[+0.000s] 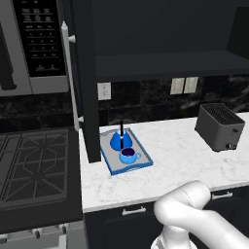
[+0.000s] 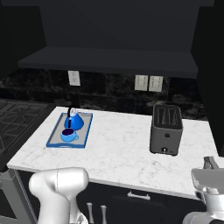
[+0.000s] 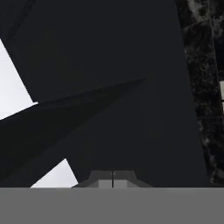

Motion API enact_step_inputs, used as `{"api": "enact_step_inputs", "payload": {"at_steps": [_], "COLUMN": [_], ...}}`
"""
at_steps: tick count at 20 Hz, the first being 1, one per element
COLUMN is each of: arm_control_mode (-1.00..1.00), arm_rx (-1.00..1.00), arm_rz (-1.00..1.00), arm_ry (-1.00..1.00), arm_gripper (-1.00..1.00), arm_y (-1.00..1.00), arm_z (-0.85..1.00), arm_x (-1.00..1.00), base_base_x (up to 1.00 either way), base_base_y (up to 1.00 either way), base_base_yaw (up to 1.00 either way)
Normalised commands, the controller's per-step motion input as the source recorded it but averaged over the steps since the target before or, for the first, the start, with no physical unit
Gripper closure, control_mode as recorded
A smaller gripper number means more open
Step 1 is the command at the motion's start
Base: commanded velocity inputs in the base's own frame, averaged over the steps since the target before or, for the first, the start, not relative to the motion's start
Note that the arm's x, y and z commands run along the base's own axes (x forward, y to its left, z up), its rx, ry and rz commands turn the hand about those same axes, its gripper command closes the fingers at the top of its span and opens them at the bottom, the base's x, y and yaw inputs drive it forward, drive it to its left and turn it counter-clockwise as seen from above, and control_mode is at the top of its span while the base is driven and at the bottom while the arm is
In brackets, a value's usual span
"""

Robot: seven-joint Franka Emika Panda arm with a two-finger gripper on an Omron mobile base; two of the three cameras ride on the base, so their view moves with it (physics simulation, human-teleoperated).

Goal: Pick the kettle from the counter and place it on the tray. Then pick the mug from the cabinet and place it on the tray. Then close the cabinet doors.

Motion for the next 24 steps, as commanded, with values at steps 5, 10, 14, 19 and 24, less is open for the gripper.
{"api": "enact_step_inputs", "payload": {"at_steps": [5, 10, 14, 19, 24], "arm_control_mode": [-1.0, -1.0, -1.0, -1.0, -1.0], "arm_rx": [0.14, 0.12, 0.09, 0.04, 0.0], "arm_rz": [-0.02, -0.03, -0.06, -0.1, -0.11], "arm_ry": [0.02, 0.0, 0.0, 0.05, 0.05], "arm_gripper": [1.0, 1.0, 1.0, 1.0, 1.0], "arm_y": [-0.56, -0.43, -0.2, 0.0, 0.0], "arm_z": [0.12, 0.16, 0.34, 0.46, 0.45], "arm_x": [0.08, 0.07, 0.01, 0.07, 0.09], "base_base_x": [0.0, 0.0, 0.0, 0.0, 0.0], "base_base_y": [0.0, 0.0, 0.0, 0.0, 0.0], "base_base_yaw": [0.0, 0.0, 0.0, 0.0, 0.0]}}
